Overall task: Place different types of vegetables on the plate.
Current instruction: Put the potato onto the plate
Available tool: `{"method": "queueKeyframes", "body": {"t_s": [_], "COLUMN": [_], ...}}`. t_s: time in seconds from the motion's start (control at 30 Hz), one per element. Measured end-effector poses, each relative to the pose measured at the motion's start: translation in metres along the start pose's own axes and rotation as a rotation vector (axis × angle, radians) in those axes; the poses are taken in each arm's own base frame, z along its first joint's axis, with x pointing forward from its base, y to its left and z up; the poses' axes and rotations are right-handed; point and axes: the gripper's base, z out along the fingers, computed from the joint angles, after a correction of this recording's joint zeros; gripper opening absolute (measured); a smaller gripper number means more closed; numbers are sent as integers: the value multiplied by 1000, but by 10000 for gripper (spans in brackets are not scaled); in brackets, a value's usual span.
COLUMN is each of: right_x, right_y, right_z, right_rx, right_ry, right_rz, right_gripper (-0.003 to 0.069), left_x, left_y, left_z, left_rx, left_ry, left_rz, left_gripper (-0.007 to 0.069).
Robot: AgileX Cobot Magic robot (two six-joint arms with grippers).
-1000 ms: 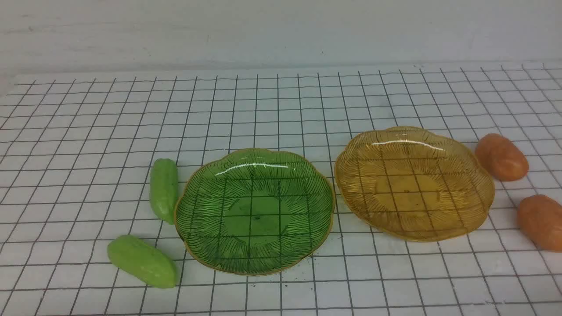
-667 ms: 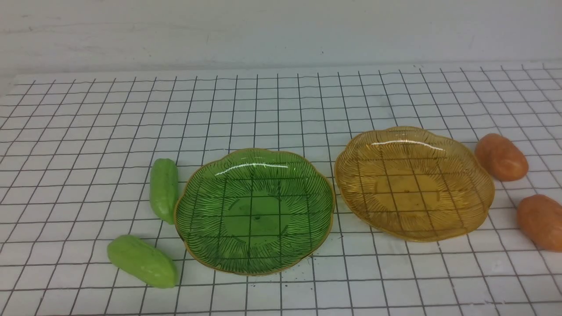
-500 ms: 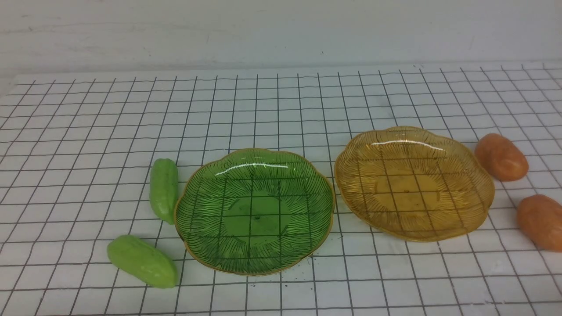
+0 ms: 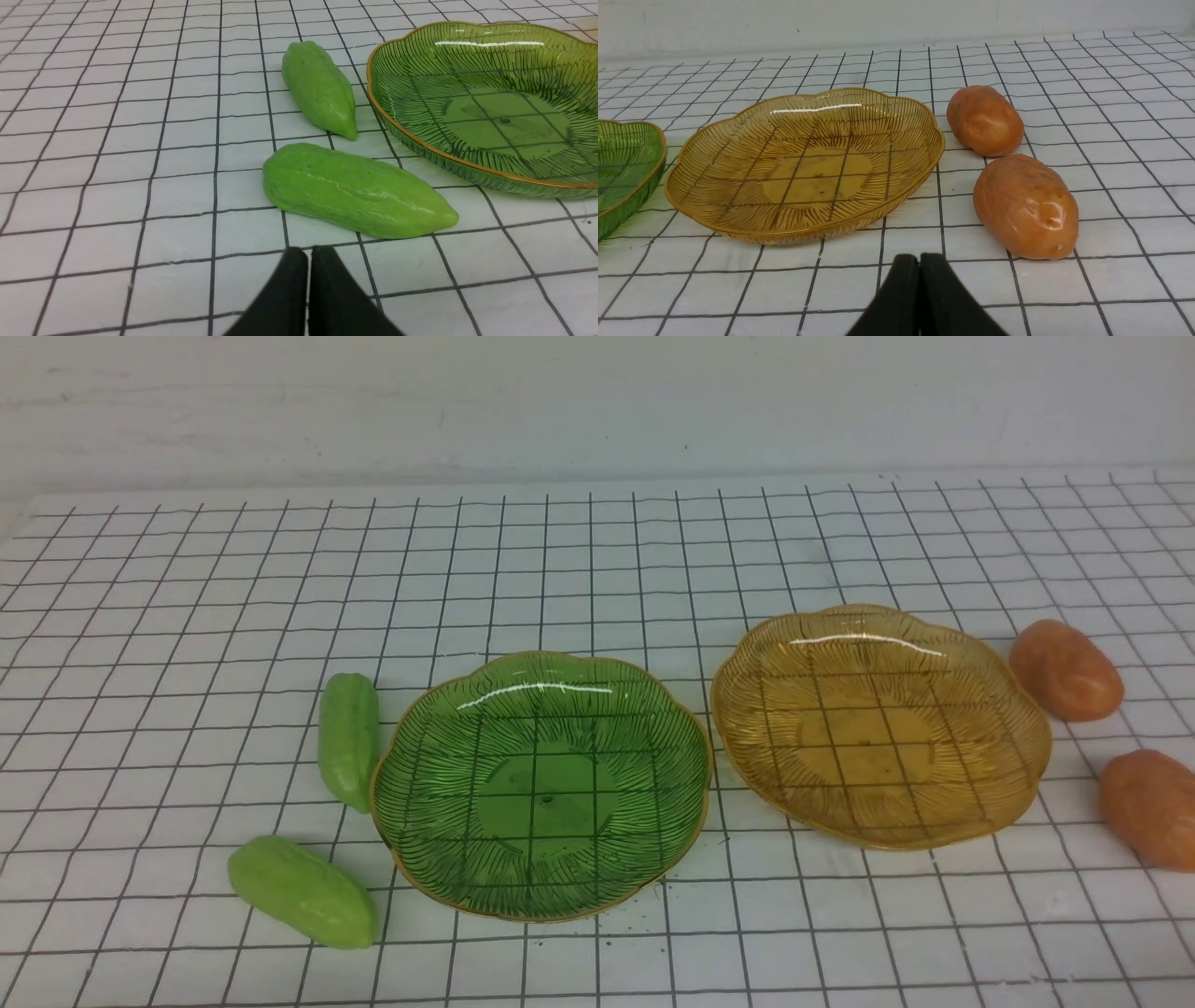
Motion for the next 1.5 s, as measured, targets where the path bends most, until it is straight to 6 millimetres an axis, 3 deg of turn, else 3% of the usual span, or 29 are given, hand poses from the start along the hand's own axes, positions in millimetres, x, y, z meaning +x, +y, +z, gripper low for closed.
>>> {"method": "queueKeyframes", "body": {"t_s": [0.6, 0.7, 0.8, 0.93, 1.17, 1.27, 1.4, 1.5], "right_x": [0, -1, -3, -4, -6, -26, -78, -101], "right_y": [-1, 1, 5, 8, 9, 9, 11, 12], "right_z": [0, 0, 0, 0, 0, -7, -28, -32], "right_rx": [8, -13, -64, -108, -119, -140, -163, -142], "right_ry": [-4, -22, -30, -20, -36, -107, -271, -248], "right_rz": [-28, 115, 428, 685, 718, 663, 471, 328], "right_gripper": [-15, -15, -15, -15, -15, -15, -15, -15], "left_x": [0, -1, -4, -10, -24, -42, -99, -126], "left_y": [-1, -7, -15, -22, -15, -16, -18, -26], "left_z": [0, 0, -1, -3, -4, -13, -47, -54], "left_rx": [10, 79, 176, 276, 304, 359, 435, 462], "left_ry": [0, 0, 12, 20, -129, -178, -350, -309], "left_rz": [-32, -305, -673, -1003, -1225, -1233, -980, -816], "left_gripper": [-7, -7, -7, -7, -7, -7, -7, -7]}}
